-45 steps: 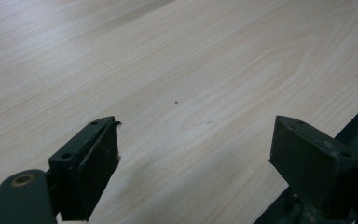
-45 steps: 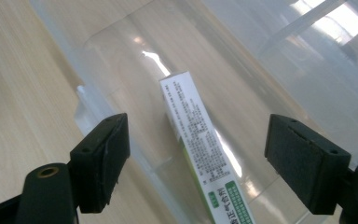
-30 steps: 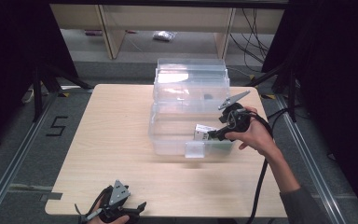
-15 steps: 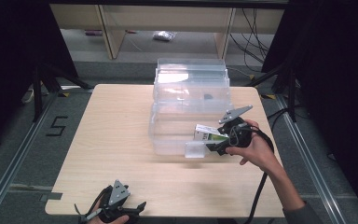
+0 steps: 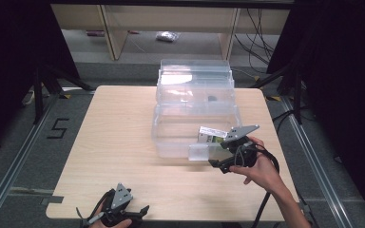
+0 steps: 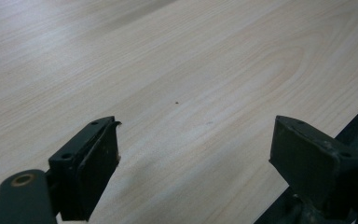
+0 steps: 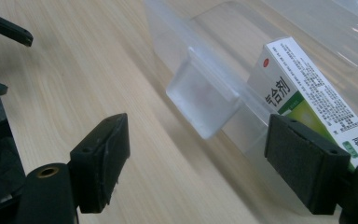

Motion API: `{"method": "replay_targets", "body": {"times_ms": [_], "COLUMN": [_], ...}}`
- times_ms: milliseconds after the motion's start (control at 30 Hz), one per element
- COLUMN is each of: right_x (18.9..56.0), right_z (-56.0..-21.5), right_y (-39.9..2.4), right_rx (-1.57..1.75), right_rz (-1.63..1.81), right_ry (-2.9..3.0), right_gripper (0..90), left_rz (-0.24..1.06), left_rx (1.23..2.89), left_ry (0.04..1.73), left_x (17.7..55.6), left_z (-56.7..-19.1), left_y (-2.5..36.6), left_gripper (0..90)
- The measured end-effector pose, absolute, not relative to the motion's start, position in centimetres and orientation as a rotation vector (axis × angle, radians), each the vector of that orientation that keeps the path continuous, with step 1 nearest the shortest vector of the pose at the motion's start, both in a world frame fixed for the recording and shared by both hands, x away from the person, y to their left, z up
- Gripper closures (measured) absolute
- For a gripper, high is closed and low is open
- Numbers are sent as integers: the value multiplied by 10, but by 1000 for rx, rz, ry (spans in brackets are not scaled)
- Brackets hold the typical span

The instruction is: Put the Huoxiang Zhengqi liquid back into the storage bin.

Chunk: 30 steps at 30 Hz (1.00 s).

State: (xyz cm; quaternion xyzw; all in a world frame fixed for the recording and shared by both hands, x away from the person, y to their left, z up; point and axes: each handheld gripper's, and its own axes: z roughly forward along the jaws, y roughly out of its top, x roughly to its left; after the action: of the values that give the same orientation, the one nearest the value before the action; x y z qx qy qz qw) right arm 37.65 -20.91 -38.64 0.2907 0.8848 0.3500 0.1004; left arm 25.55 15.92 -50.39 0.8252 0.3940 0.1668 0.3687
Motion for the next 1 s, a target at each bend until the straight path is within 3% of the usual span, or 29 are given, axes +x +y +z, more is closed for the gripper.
{"method": "replay_targets", "body": {"times_ms": [1000], "right_x": [348], "right_z": [-424], "right_y": [-193], "right_rx": [894], "right_rz": [1125], "right_ry": [2590], "right_gripper": [228], "left_rz": [428], "left_rx": [2111], "left_ry": [1010], "left_x": [252], "left_z": [-502], "left_y": [157], "left_gripper": [148]}}
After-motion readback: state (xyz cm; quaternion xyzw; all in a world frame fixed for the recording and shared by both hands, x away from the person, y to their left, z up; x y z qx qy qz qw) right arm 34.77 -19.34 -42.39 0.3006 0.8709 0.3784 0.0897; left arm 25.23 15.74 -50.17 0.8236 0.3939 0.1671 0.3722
